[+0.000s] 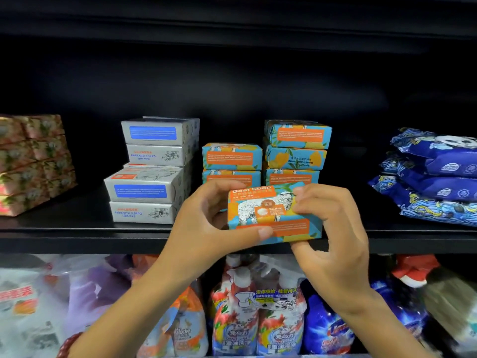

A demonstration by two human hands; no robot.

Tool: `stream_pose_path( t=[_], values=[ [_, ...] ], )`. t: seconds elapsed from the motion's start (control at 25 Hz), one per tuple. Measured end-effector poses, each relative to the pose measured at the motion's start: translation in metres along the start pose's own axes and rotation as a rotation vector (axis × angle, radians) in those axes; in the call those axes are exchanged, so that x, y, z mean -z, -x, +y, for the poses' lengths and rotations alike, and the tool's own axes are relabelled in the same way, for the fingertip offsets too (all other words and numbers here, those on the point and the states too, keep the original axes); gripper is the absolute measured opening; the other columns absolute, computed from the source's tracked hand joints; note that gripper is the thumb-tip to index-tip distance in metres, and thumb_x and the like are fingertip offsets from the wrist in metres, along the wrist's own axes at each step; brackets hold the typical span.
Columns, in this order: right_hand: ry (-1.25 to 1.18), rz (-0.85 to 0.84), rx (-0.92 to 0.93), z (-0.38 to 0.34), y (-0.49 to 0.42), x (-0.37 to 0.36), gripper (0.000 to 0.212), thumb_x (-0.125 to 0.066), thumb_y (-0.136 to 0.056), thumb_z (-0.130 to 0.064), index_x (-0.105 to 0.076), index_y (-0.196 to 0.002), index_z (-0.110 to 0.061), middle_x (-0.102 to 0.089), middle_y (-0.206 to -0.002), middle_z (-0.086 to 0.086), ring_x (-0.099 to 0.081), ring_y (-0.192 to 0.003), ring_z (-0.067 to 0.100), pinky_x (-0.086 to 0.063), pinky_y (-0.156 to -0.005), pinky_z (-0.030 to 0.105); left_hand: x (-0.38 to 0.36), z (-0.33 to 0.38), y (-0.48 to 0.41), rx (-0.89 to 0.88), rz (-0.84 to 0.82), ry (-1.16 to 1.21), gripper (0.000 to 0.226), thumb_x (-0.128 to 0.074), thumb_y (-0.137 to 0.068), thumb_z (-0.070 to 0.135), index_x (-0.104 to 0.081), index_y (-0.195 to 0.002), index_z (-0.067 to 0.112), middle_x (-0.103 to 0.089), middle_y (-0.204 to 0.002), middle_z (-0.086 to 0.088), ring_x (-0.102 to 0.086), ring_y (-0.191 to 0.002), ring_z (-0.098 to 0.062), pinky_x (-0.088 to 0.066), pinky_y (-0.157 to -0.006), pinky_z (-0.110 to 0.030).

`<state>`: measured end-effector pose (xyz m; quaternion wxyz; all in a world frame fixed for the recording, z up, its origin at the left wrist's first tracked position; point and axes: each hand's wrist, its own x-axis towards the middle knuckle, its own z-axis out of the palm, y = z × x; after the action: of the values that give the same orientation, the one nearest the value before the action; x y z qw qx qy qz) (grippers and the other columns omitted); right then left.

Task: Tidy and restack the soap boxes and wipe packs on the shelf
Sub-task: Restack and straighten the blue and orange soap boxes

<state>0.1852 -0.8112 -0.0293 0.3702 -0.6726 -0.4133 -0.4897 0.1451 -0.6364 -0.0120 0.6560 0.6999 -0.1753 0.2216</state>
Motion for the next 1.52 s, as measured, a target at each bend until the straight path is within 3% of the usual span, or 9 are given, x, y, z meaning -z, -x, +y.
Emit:
stream_pose_path(
  t=[0.28, 0.44, 0.6, 0.84, 0.96, 1.12, 1.28, 1.44, 1.52],
  values=[
    [-0.008, -0.048, -0.163, 0.01, 0.006, 0.006, 0.038, -0.069, -0.078, -0.021, -0.056, -0.113, -0.014, -0.051, -0.113, -0.004, -0.049, -0.112, 0.005, -0.038, -0.095, 0.015, 0.017, 0.026, -0.019, -0.155, 0.18, -0.114, 0.062, -0.086, -0.043, 0.033, -0.063, -0.1, 0.024, -0.073, -0.096, 0.006, -0.07, -0.089, -0.01, -0.055, -0.071, -0.02],
    [0.063, -0.292, -0.325, 0.021, 0.02, 0.002, 0.025, -0.074, -0.078, -0.027, -0.065, -0.099, -0.016, -0.055, -0.104, -0.01, -0.053, -0.103, 0.006, -0.039, -0.089, 0.013, 0.026, 0.039, -0.057, -0.199, 0.332, -0.167, 0.059, -0.088, -0.053, 0.031, -0.059, -0.104, 0.022, -0.07, -0.096, 0.002, -0.069, -0.085, -0.006, -0.053, -0.067, -0.018],
    [0.259, -0.438, -0.237, 0.025, 0.029, -0.002, 0.027, -0.075, -0.076, -0.028, -0.067, -0.099, -0.018, -0.061, -0.099, -0.009, -0.059, -0.094, 0.009, -0.052, -0.079, 0.028, 0.027, 0.039, -0.092, -0.191, 0.381, -0.353, 0.058, -0.085, -0.063, 0.037, -0.056, -0.11, 0.02, -0.065, -0.104, 0.002, -0.066, -0.09, -0.006, -0.053, -0.068, -0.015],
    [0.296, -0.416, -0.202, 0.026, 0.032, -0.002, 0.029, -0.077, -0.073, -0.028, -0.066, -0.099, -0.02, -0.063, -0.099, -0.01, -0.061, -0.093, 0.008, -0.051, -0.078, 0.026, 0.023, 0.014, -0.104, -0.06, 0.391, -0.4, 0.062, -0.077, -0.072, 0.043, -0.053, -0.123, 0.016, -0.064, -0.108, 0.0, -0.065, -0.095, -0.011, -0.056, -0.08, -0.029],
    [0.302, -0.401, -0.182, 0.028, 0.034, -0.003, 0.028, -0.077, -0.074, -0.028, -0.066, -0.098, -0.019, -0.064, -0.099, -0.008, -0.062, -0.093, 0.011, -0.052, -0.078, 0.027, 0.023, 0.005, -0.101, 0.002, 0.366, -0.388, 0.054, -0.067, -0.079, 0.05, -0.058, -0.115, 0.011, -0.068, -0.103, 0.001, -0.068, -0.091, -0.013, -0.057, -0.083, -0.037],
    [0.317, -0.385, -0.16, 0.028, 0.035, -0.003, 0.026, -0.066, -0.077, -0.034, -0.067, -0.099, -0.019, -0.065, -0.099, -0.008, -0.062, -0.093, 0.01, -0.049, -0.08, 0.025, 0.023, 0.0, -0.099, 0.018, 0.375, -0.356, 0.055, -0.057, -0.088, 0.048, -0.053, -0.126, 0.008, -0.064, -0.117, -0.003, -0.064, -0.104, -0.019, -0.054, -0.089, -0.043],
    [0.29, -0.409, -0.163, 0.028, 0.034, -0.002, 0.027, -0.069, -0.076, -0.031, -0.067, -0.099, -0.018, -0.065, -0.099, -0.007, -0.063, -0.093, 0.011, -0.05, -0.08, 0.026, 0.022, -0.004, -0.089, -0.076, 0.365, -0.396, 0.032, -0.053, -0.095, 0.029, -0.055, -0.123, 0.013, -0.065, -0.113, 0.003, -0.064, -0.104, -0.013, -0.054, -0.088, -0.035],
    [0.19, -0.39, -0.227, 0.027, 0.026, 0.002, 0.026, -0.066, -0.079, -0.032, -0.068, -0.099, -0.017, -0.064, -0.101, -0.009, -0.059, -0.096, 0.007, -0.05, -0.083, 0.023, 0.017, -0.012, -0.065, -0.218, 0.303, -0.399, 0.04, -0.056, -0.094, 0.02, -0.047, -0.133, 0.015, -0.057, -0.128, 0.002, -0.055, -0.119, -0.01, -0.048, -0.098, -0.038],
    [0.097, -0.302, -0.28, 0.03, 0.007, 0.004, 0.027, -0.064, -0.08, -0.03, -0.067, -0.101, -0.013, -0.063, -0.103, -0.006, -0.057, -0.1, 0.009, -0.046, -0.087, 0.023, 0.013, -0.021, -0.046, -0.387, 0.317, -0.639, 0.045, -0.057, -0.09, 0.024, -0.047, -0.133, 0.014, -0.046, -0.138, -0.003, -0.042, -0.131, -0.012, -0.038, -0.107, -0.034]
  ],
)
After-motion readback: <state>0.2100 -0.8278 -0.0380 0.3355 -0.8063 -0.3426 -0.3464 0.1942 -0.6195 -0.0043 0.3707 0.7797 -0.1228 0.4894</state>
